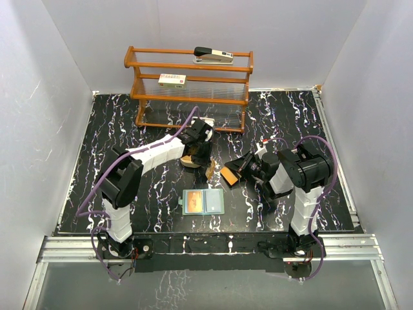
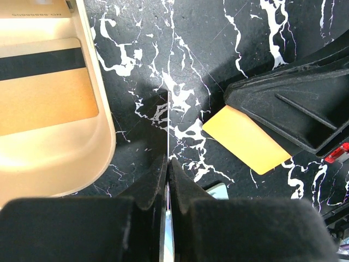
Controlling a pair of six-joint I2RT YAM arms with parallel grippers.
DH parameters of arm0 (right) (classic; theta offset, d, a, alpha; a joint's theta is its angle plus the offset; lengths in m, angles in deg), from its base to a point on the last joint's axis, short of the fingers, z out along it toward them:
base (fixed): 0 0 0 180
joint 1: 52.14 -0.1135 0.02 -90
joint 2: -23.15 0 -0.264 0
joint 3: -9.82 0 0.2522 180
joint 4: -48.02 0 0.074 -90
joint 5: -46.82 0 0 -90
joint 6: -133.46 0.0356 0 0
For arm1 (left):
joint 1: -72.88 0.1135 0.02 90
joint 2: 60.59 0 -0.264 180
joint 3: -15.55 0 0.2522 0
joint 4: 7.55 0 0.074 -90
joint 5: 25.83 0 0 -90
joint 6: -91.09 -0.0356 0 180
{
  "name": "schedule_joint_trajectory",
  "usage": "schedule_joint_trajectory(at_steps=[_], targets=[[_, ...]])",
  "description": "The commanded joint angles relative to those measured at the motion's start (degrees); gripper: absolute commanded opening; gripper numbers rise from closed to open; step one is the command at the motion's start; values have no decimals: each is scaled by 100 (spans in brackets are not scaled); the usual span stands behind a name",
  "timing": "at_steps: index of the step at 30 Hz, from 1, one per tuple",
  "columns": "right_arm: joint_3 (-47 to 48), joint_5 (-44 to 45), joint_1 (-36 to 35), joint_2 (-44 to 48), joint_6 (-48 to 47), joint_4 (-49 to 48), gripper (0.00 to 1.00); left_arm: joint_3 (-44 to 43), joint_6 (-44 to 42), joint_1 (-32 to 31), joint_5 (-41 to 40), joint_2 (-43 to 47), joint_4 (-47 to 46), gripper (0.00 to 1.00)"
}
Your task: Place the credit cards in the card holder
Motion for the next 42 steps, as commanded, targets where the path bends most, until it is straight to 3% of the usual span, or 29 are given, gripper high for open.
schedule_joint_trajectory(at_steps=[1,5,11,18,28,36,42], targets=[[85,66,-42,59,-122,-131,0,19,-94,8,-34,408,134,0],[62,27,-35,243,-190,-36,0,-22,-32,5,-31,562,164,0],[249,211,-8,1279,-924,1428,0,-108,129,13,-50,893,304,0],[177,167,-8,2283,-1535,2485,0,114,493,35,254,1377,229,0],[328,-377,-51,3567,-2770,5042,0,1420,998,44,856,2798,98,0],[317,-765,-167,3945,-2688,5755,0,2825,1508,50,782,4128,-216,0],[443,-937,-253,3768,-2986,6146,0,3410,1767,52,737,4444,-663,0]])
